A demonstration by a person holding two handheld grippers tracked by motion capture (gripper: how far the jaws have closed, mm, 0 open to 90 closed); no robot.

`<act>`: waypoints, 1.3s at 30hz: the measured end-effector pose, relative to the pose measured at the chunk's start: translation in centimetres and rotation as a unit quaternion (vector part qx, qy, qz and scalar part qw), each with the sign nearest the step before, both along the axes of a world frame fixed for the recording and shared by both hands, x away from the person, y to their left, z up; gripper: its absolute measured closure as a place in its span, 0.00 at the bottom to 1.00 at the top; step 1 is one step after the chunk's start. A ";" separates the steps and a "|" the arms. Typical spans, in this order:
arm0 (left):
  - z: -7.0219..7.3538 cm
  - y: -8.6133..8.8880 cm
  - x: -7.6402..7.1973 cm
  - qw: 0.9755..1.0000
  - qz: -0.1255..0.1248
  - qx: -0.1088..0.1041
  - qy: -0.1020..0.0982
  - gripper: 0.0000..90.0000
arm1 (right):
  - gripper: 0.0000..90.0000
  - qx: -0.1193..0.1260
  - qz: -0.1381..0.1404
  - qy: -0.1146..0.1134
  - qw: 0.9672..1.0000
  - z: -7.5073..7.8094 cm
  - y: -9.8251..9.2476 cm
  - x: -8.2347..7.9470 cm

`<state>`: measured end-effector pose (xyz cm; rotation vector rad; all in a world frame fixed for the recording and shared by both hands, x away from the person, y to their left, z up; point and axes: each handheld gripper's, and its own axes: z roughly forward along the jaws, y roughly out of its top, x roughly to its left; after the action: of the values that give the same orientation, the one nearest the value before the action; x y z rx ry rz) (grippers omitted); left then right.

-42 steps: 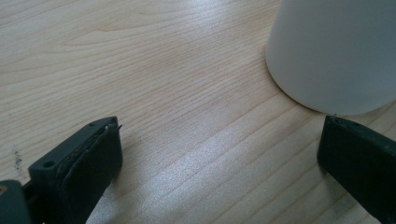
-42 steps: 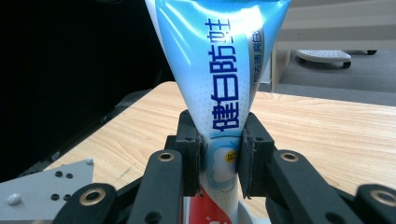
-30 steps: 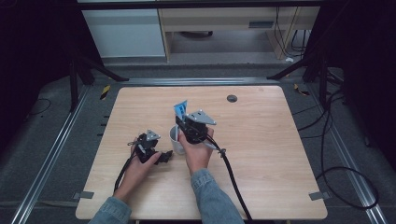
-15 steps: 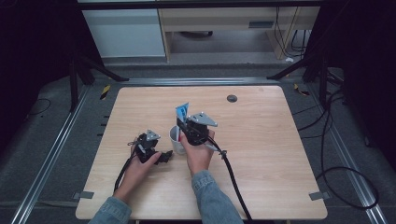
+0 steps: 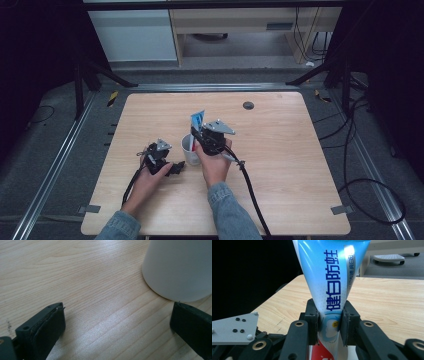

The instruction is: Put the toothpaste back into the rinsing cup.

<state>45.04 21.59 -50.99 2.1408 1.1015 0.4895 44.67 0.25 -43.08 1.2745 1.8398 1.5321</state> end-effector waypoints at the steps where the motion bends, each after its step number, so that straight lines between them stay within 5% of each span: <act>1: 0.0 0.0 0.0 1.000 0.000 0.000 0.000 0.00 | 0.79 0.000 0.000 0.000 1.000 0.0 0.0 0.0; 39: 0.0 0.0 0.0 1.000 -0.001 0.000 0.000 0.00 | 0.68 -0.032 0.005 0.011 0.999 0.4 -0.9 0.0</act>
<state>45.04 21.61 -50.99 2.1420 1.0992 0.4884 44.67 -0.68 -42.71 1.2591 1.8959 1.4586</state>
